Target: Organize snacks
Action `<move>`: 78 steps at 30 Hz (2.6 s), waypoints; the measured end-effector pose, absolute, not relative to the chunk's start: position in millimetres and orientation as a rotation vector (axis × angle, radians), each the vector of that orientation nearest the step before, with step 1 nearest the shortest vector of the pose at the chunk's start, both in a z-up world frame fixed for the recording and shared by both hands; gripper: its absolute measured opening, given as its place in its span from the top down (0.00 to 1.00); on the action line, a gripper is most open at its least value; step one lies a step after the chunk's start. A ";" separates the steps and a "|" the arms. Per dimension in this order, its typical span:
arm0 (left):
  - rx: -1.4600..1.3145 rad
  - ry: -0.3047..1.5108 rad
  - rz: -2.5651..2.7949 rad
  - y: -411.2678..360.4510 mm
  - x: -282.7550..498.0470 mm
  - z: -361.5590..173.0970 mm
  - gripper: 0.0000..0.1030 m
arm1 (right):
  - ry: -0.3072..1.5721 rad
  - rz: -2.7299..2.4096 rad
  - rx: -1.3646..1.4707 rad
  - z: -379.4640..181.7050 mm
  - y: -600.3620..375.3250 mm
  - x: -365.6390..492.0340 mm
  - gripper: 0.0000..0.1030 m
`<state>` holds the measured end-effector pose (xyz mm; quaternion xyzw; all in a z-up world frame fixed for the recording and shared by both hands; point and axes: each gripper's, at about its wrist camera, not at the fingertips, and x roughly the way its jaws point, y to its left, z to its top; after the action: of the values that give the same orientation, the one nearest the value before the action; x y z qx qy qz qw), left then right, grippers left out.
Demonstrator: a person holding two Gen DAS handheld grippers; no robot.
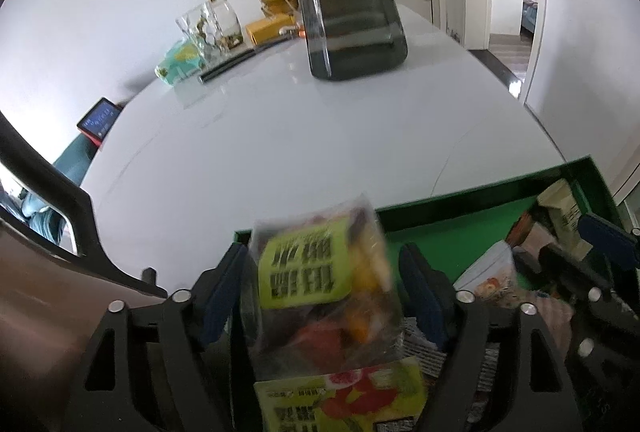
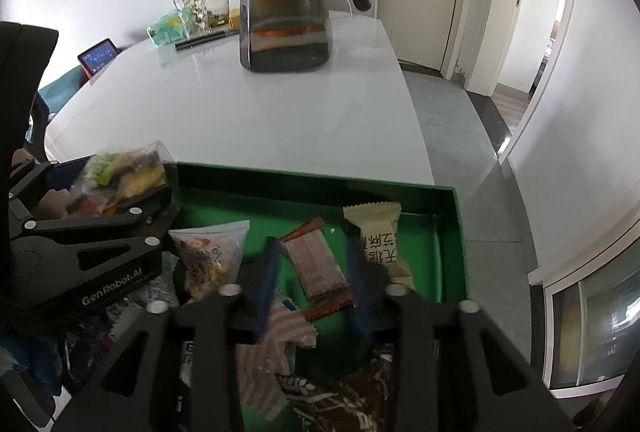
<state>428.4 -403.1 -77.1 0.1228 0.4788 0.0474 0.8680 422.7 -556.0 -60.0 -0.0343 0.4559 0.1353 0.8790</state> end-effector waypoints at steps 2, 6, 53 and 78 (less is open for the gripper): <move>0.261 0.990 0.091 -405.3 426.8 -71.6 0.29 | 0.941 0.280 -0.072 -54.7 -556.8 420.1 0.72; 0.262 0.965 0.081 -409.7 422.1 -62.2 0.29 | 0.926 0.275 -0.072 -44.6 -559.9 414.0 0.71; 0.194 0.918 -0.143 -342.7 225.5 19.6 0.28 | 0.816 0.210 -0.085 53.6 -560.3 234.6 0.49; 0.149 0.848 -0.125 -253.2 128.2 39.6 0.20 | 0.827 0.310 -0.119 67.8 -454.1 124.7 0.34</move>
<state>128.2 -253.2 39.6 0.0721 0.4110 -0.0606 0.9068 124.7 -454.1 67.8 -0.0576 0.4001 0.1498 0.9023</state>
